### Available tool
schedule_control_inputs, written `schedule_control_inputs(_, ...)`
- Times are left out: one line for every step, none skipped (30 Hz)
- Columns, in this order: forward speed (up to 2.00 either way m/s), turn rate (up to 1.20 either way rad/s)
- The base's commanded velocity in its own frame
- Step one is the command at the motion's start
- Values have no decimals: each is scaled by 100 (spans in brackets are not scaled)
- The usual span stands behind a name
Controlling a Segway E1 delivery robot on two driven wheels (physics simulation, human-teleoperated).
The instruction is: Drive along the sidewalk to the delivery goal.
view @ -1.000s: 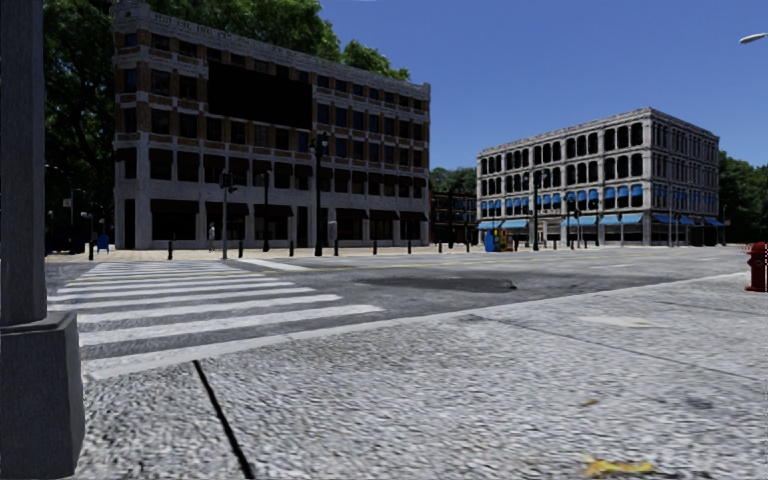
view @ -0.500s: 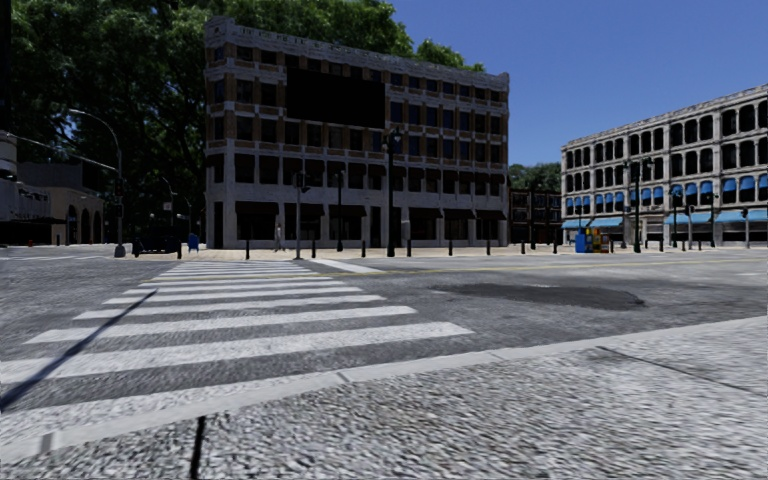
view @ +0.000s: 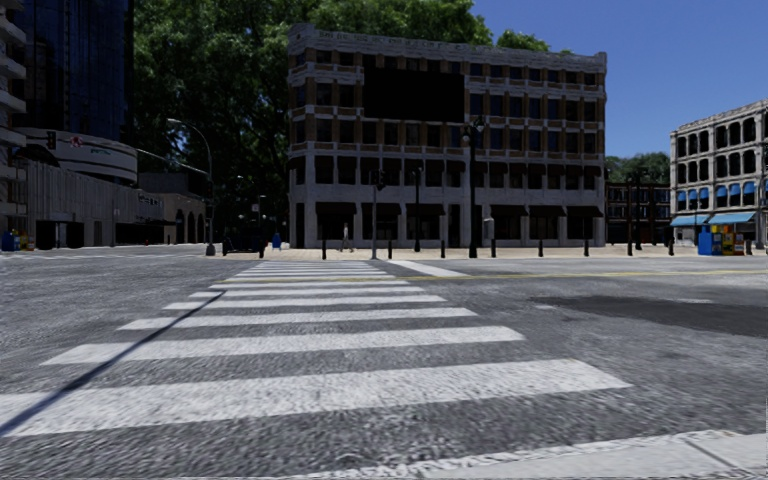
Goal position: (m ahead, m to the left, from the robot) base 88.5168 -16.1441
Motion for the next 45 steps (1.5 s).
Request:
schedule_control_inputs(200, 52)
schedule_control_inputs(200, 52)
schedule_control_inputs(200, 52)
schedule_control_inputs(200, 52)
schedule_control_inputs(200, 51)
schedule_control_inputs(200, 49)
schedule_control_inputs(200, 49)
schedule_control_inputs(200, 40)
schedule_control_inputs(200, 0)
schedule_control_inputs(200, 0)
schedule_control_inputs(200, 0)
schedule_control_inputs(198, 0)
schedule_control_inputs(185, 0)
schedule_control_inputs(166, 0)
schedule_control_inputs(166, 0)
schedule_control_inputs(142, 0)
schedule_control_inputs(129, 0)
schedule_control_inputs(125, 0)
schedule_control_inputs(125, 0)
schedule_control_inputs(124, 0)
schedule_control_inputs(124, 0)
schedule_control_inputs(124, 0)
schedule_control_inputs(124, 0)
schedule_control_inputs(124, 0)
schedule_control_inputs(124, 0)
schedule_control_inputs(124, 0)
schedule_control_inputs(124, 0)
schedule_control_inputs(124, 0)
schedule_control_inputs(124, 0)
schedule_control_inputs(124, 0)
schedule_control_inputs(124, 0)
schedule_control_inputs(124, 0)
schedule_control_inputs(124, 0)
schedule_control_inputs(124, 0)
schedule_control_inputs(124, 0)
schedule_control_inputs(124, 0)
schedule_control_inputs(124, 0)
schedule_control_inputs(124, 0)
schedule_control_inputs(124, 0)
schedule_control_inputs(124, 0)
schedule_control_inputs(200, 0)
schedule_control_inputs(200, 0)
schedule_control_inputs(200, 0)
schedule_control_inputs(200, 0)
schedule_control_inputs(200, 0)
